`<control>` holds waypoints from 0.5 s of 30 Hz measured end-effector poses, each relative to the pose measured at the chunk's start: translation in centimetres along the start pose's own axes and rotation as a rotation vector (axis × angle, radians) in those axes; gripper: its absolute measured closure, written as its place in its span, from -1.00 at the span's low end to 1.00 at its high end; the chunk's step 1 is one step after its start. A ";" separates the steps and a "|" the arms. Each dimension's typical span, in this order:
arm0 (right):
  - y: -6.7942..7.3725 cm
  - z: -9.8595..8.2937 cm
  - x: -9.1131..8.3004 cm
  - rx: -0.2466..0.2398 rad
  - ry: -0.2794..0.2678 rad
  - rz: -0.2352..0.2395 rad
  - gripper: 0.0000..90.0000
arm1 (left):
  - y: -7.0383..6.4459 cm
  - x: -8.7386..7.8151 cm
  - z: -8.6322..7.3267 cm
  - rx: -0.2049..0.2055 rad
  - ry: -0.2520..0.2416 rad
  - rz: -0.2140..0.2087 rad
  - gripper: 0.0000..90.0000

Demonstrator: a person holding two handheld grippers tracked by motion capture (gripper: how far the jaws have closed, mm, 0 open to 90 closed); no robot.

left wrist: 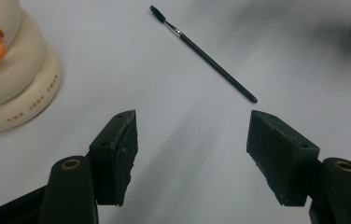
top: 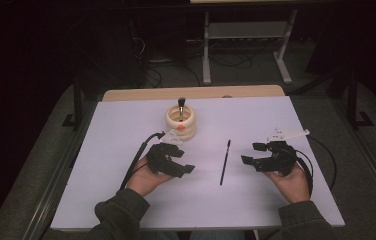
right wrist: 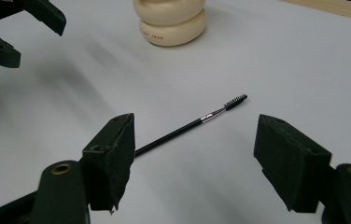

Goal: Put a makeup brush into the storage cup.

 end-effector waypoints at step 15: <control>-0.6 -0.2 -0.3 0.008 0.008 -0.025 -0.39 | 0.0 1.9 1.8 0.004 0.036 0.000 -0.21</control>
Point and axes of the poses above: each handheld gripper's, and its own axes: x roughly forward along the jaws, z roughly out of its top, y roughly to its left, the point moved 3 cm from there along x, roughly forward along the jaws, and after that the axes turned 6 degrees about -z, right-handed, at the moved point
